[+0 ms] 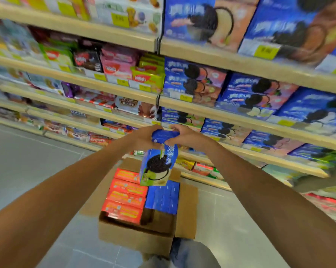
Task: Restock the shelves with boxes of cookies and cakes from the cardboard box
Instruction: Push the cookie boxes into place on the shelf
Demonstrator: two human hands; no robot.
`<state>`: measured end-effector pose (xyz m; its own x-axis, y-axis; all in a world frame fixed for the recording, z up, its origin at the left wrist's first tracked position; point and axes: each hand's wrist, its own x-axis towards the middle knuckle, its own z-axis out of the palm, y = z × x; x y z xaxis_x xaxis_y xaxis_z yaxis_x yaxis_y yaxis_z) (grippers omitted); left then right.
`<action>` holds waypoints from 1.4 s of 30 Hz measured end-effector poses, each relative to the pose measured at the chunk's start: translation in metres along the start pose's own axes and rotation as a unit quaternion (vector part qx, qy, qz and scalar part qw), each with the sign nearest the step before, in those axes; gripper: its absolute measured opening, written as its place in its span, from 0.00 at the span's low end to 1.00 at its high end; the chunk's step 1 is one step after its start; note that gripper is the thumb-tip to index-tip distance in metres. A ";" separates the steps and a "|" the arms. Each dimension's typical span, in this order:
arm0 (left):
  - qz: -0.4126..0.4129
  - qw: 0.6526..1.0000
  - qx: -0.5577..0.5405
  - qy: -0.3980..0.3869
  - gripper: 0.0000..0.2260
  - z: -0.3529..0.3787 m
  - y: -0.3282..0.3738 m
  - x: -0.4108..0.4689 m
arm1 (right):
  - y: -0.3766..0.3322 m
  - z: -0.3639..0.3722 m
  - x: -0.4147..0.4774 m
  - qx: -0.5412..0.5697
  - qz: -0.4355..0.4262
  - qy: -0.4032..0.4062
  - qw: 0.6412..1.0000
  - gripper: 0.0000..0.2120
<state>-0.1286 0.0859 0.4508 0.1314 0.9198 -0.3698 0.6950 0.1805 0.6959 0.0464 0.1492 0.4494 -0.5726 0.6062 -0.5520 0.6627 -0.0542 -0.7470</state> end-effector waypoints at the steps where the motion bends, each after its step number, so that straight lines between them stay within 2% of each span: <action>1: 0.003 1.000 -0.022 0.015 0.23 -0.014 0.015 -0.007 | -0.016 -0.012 -0.011 0.015 -0.015 0.019 1.000 0.38; 6: 0.039 0.972 -0.194 0.125 0.18 -0.087 0.091 -0.035 | -0.074 -0.074 -0.070 0.005 -0.067 0.101 0.993 0.39; 9: 0.077 0.948 -0.257 0.170 0.25 -0.128 0.130 -0.046 | -0.105 -0.110 -0.099 0.038 -0.100 0.173 0.979 0.37; 10: 0.097 0.937 -0.274 0.195 0.24 -0.143 0.144 -0.051 | -0.117 -0.123 -0.111 0.050 -0.115 0.200 0.972 0.35; 15: 0.166 0.857 -0.409 0.264 0.04 -0.196 0.206 -0.063 | -0.179 -0.179 -0.160 0.125 -0.178 0.346 0.913 0.14; 16: 0.181 0.840 -0.436 0.266 0.03 -0.201 0.212 -0.063 | -0.186 -0.187 -0.165 0.130 -0.186 0.371 0.900 0.15; 19: 0.231 0.787 -0.509 0.262 0.07 -0.220 0.238 -0.061 | -0.211 -0.210 -0.188 0.157 -0.227 0.416 0.866 0.23; 21: 0.252 0.745 -0.562 0.256 0.06 -0.229 0.258 -0.059 | -0.227 -0.223 -0.202 0.185 -0.250 0.422 0.852 0.25; 23: 0.269 0.718 -0.592 0.248 0.07 -0.237 0.278 -0.052 | -0.241 -0.238 -0.207 0.211 -0.272 0.419 0.840 0.29; 27: 0.296 0.714 -0.582 0.250 0.08 -0.248 0.318 -0.039 | -0.265 -0.269 -0.213 0.222 -0.301 0.425 0.824 0.27; 29: 0.310 0.727 -0.548 0.273 0.11 -0.260 0.334 -0.031 | -0.274 -0.286 -0.213 0.246 -0.310 0.426 0.814 0.27; 33: 0.254 0.784 -0.388 0.414 0.18 -0.287 0.348 -0.004 | -0.286 -0.313 -0.202 0.213 -0.289 0.481 0.800 0.22; 35: 0.241 0.797 -0.335 0.440 0.15 -0.296 0.352 0.006 | -0.293 -0.323 -0.194 0.190 -0.298 0.498 0.792 0.20; 37: 0.225 0.792 -0.320 0.469 0.12 -0.305 0.357 0.016 | -0.303 -0.333 -0.184 0.152 -0.298 0.511 0.792 0.19; 40: 0.199 0.780 -0.282 0.522 0.13 -0.317 0.361 0.033 | -0.318 -0.349 -0.163 0.082 -0.250 0.532 0.805 0.28; 42: 0.183 0.772 -0.267 0.547 0.14 -0.326 0.360 0.046 | -0.325 -0.360 -0.147 0.072 -0.243 0.524 0.813 0.27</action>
<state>-0.1024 0.3064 0.8852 -0.6283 0.6353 0.4492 0.3243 -0.3109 0.8934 0.0896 0.3632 0.9067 0.0266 0.9230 0.3838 0.3747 0.3467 -0.8599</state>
